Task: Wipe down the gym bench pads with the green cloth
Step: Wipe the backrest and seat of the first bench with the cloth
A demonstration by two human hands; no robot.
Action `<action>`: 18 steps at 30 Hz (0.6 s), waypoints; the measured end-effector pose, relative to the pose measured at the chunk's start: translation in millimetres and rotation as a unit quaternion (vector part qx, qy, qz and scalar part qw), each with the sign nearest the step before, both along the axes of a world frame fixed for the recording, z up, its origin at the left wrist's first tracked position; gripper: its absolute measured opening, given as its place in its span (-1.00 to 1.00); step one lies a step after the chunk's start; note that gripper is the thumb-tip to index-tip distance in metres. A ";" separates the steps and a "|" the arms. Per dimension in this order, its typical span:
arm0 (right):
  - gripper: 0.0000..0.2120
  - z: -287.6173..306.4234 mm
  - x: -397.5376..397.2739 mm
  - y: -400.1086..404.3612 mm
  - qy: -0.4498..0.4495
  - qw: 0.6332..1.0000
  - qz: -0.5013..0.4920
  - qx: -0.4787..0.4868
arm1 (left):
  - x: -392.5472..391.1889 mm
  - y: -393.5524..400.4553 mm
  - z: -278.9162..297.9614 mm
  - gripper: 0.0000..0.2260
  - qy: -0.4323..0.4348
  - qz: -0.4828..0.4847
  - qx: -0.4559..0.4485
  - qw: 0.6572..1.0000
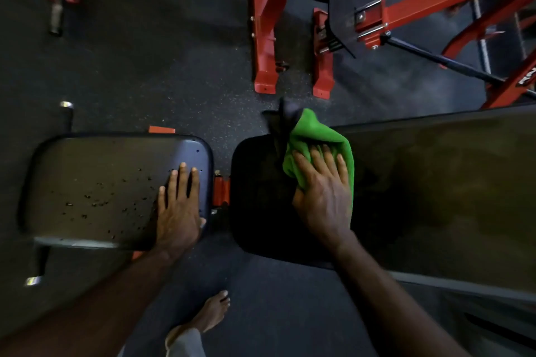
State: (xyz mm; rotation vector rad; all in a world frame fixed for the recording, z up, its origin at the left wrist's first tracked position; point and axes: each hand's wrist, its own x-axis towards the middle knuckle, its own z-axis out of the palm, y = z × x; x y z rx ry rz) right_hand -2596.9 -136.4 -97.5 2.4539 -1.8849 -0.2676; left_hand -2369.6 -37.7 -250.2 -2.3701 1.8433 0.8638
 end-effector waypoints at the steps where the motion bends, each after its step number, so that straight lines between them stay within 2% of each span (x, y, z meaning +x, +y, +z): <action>1: -0.37 -9.5 10.0 8.2 -0.018 1.000 -0.015 -0.006 | 1.2 -0.3 -0.4 0.18 -0.001 0.004 -0.002 1.000; 3: -0.40 -31.3 23.2 27.9 -0.030 0.998 0.048 0.042 | 0.7 -0.2 -3.0 0.19 -0.005 0.001 0.001 1.000; 5: -0.46 -45.5 22.6 42.3 0.004 0.977 0.175 0.123 | 1.3 0.0 -5.2 0.21 -0.008 -0.001 0.001 1.000; 7: -0.49 -42.9 14.4 32.8 0.031 0.962 0.227 0.149 | 2.0 0.1 -6.5 0.21 -0.010 0.002 -0.003 1.000; 8: -0.52 -38.7 11.0 24.9 0.034 0.966 0.214 0.139 | 1.8 1.2 -6.7 0.20 -0.008 0.001 0.002 1.000; 10: -0.52 -28.3 6.9 12.3 0.034 0.987 0.130 0.087 | 1.3 0.8 -4.9 0.19 0.002 -0.002 0.011 1.000; 13: -0.43 -22.0 11.5 11.8 -0.014 1.000 0.022 0.017 | -0.2 -4.1 3.5 0.14 0.010 0.006 0.025 1.000; 15: -0.41 -26.3 11.5 25.4 -0.025 0.997 0.056 0.036 | -2.0 -9.7 12.2 0.07 0.025 0.018 0.022 0.999; 18: -0.45 -16.0 -7.8 34.7 0.020 0.986 0.144 0.085 | -13.1 -17.1 26.2 -0.07 0.091 0.012 -0.032 0.995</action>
